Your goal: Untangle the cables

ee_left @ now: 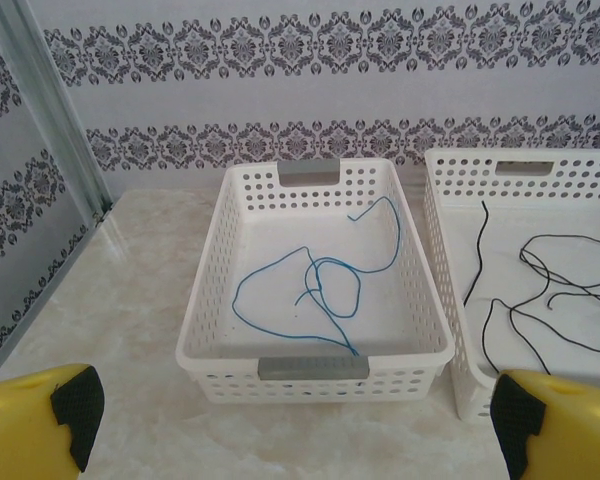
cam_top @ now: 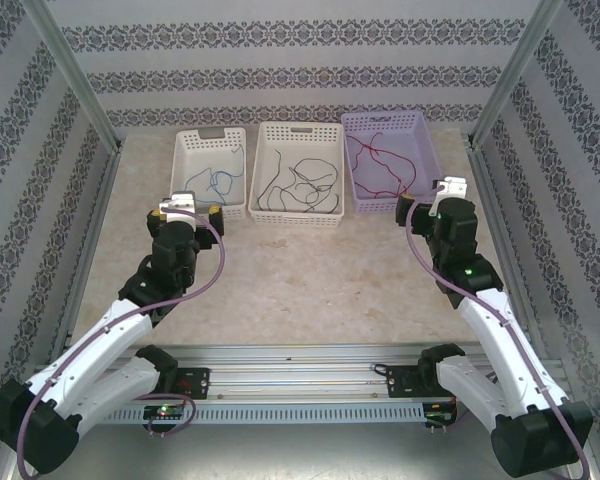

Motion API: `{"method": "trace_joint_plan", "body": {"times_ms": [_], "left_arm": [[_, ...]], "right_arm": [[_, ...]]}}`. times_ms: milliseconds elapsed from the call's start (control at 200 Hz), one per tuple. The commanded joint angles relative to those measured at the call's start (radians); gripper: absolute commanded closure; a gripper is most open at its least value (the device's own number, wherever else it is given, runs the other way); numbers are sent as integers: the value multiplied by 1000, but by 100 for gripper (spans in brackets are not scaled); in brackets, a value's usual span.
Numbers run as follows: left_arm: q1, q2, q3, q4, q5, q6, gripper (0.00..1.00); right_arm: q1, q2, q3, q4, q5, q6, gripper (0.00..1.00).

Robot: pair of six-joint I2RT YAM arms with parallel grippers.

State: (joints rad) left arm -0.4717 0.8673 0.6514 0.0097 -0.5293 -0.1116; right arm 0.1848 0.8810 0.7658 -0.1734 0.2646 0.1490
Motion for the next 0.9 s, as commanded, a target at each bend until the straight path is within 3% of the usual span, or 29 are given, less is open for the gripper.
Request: {"method": "trace_joint_plan", "body": {"times_ms": [0, 320, 625, 894], "left_arm": [[-13, -3, -13, 43, -30, 16, 0], [-26, -16, -39, 82, -55, 39, 0], [-46, -14, -51, 103, -65, 60, 0], [-58, 6, -87, 163, -112, 102, 0]], "right_arm": [[-18, 18, -35, 78, 45, -30, 2], [-62, 162, -118, 237, 71, -92, 2], [-127, 353, -147, 384, -32, -148, 2], [-139, 417, -276, 660, -76, -153, 2]]}}
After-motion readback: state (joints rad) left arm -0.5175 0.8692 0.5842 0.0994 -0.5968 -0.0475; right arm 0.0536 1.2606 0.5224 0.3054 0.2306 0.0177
